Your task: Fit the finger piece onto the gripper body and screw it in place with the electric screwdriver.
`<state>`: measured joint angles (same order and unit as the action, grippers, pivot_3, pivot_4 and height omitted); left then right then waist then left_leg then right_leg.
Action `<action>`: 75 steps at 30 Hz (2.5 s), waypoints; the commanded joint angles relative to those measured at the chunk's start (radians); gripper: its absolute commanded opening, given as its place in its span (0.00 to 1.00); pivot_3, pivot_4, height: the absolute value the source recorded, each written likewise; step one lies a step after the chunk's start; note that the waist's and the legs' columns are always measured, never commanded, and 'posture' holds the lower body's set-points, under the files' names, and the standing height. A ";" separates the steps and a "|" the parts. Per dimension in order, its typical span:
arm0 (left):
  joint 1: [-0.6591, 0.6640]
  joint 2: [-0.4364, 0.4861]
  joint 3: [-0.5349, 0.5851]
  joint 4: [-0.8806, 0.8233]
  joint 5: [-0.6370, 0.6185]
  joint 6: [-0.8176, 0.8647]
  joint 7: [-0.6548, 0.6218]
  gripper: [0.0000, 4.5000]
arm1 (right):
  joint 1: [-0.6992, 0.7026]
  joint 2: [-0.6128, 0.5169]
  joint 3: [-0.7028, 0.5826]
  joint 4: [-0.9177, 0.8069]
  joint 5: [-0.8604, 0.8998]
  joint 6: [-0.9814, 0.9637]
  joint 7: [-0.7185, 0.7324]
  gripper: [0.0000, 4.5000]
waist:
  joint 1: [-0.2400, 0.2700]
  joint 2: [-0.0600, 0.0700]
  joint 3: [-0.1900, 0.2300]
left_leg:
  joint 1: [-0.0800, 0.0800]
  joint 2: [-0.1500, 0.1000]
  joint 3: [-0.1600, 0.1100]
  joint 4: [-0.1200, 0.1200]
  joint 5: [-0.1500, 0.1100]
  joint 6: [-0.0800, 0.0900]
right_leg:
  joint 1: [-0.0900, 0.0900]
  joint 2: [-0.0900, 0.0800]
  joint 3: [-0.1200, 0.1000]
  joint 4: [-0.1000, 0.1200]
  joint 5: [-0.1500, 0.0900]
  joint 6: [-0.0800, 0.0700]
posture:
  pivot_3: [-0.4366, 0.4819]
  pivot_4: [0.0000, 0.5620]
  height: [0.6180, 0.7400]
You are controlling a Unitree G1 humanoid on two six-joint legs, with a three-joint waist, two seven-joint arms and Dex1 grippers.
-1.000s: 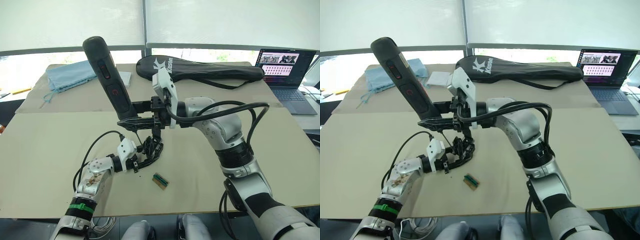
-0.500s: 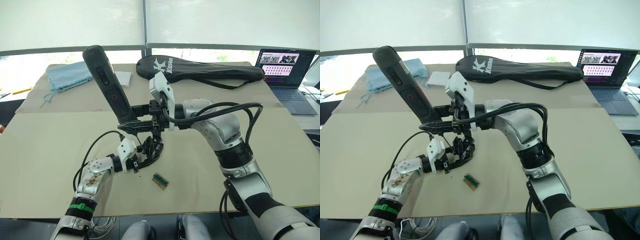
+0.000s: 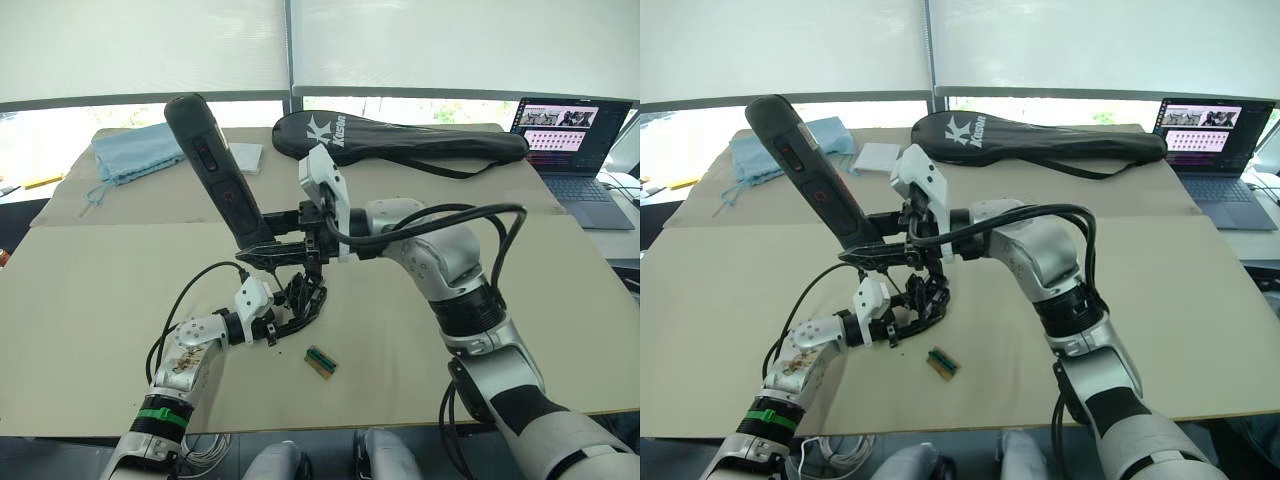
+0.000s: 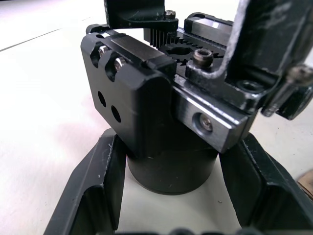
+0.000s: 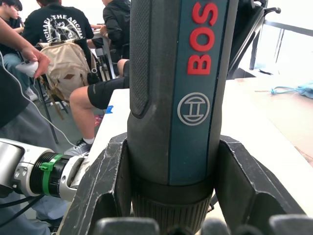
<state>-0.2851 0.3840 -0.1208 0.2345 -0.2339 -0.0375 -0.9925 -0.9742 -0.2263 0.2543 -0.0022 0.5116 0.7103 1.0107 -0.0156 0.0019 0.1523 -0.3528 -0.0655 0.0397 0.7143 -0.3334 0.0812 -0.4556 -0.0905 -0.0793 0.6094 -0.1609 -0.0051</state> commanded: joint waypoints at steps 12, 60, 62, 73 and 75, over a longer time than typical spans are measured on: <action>0.034 0.006 -0.038 0.022 0.020 0.045 -0.016 0.51 | -0.057 0.011 -0.071 -0.058 0.062 0.026 -0.025 0.43 | 0.000 0.000 0.000 | 0.000 0.000 0.000 0.000 0.000 0.000 | 0.000 0.000 0.000 0.000 0.000 0.000 | 0.48 0.27 1.00; 0.038 0.002 -0.038 0.022 0.020 0.043 -0.012 0.51 | -0.072 0.030 -0.033 -0.005 -0.017 0.004 -0.011 0.43 | 0.000 0.000 0.000 | 0.000 0.000 0.000 0.000 0.000 0.000 | 0.000 0.000 0.000 0.000 0.000 0.000 | 0.48 0.27 1.00; 0.038 0.002 -0.038 0.021 0.020 0.044 -0.012 0.51 | -0.070 0.031 -0.033 -0.005 -0.020 0.000 -0.011 0.43 | 0.000 0.000 0.000 | 0.000 0.000 0.000 0.000 0.000 0.000 | 0.000 0.000 0.000 0.000 0.000 0.000 | 0.48 0.27 1.00; 0.037 0.004 -0.036 0.020 0.020 0.046 -0.011 0.51 | -0.062 0.037 -0.031 0.005 -0.036 -0.021 -0.007 0.43 | 0.000 0.000 0.000 | 0.000 0.000 0.000 0.000 0.000 0.000 | 0.000 0.000 0.000 0.000 0.000 0.000 | 0.48 0.27 1.00; 0.038 0.005 -0.037 0.017 0.020 0.048 -0.011 0.51 | -0.061 0.039 -0.033 0.004 -0.037 -0.024 -0.007 0.43 | 0.000 0.000 0.000 | 0.000 0.000 0.000 0.000 0.000 0.000 | 0.000 0.000 0.000 0.000 0.000 0.000 | 0.48 0.27 1.00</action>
<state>-0.2811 0.3839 -0.1208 0.2304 -0.2340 -0.0374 -0.9917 -1.0082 -0.1990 0.2369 0.0313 0.4635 0.7272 0.9996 -0.0160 0.0020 0.1522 -0.3528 -0.0655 0.0397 0.7142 -0.3334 0.0811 -0.4556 -0.0901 -0.0794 0.6095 -0.1610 -0.0051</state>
